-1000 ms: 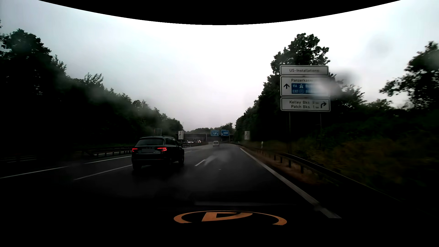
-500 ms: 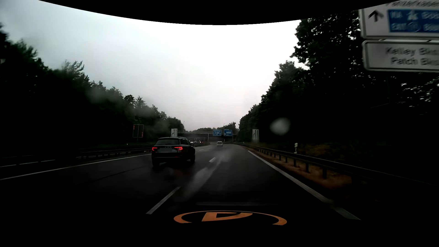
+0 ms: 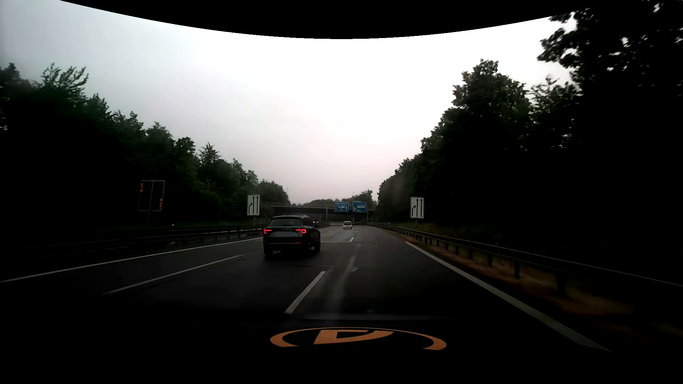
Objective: Follow the waypoints while adhering to traffic rules and regulations
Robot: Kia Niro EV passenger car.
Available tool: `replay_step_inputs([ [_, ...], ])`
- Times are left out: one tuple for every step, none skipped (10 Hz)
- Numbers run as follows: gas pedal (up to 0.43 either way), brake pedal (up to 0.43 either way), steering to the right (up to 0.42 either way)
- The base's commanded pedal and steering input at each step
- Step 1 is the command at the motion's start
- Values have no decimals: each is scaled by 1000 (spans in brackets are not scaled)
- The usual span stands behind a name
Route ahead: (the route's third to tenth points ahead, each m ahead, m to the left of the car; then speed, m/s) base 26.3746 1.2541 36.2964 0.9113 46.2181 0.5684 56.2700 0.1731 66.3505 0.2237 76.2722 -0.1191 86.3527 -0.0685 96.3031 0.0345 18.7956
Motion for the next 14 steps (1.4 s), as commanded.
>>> replay_step_inputs([
  [110,0,-7],
  [110,0,-8],
  [110,0,-8],
  [110,0,-8],
  [110,0,-6],
  [110,0,-6],
  [110,0,-4],
  [98,0,-2],
  [98,0,0],
  [98,0,2],
  [87,0,5],
  [87,0,6],
  [87,0,8],
  [87,0,7],
])
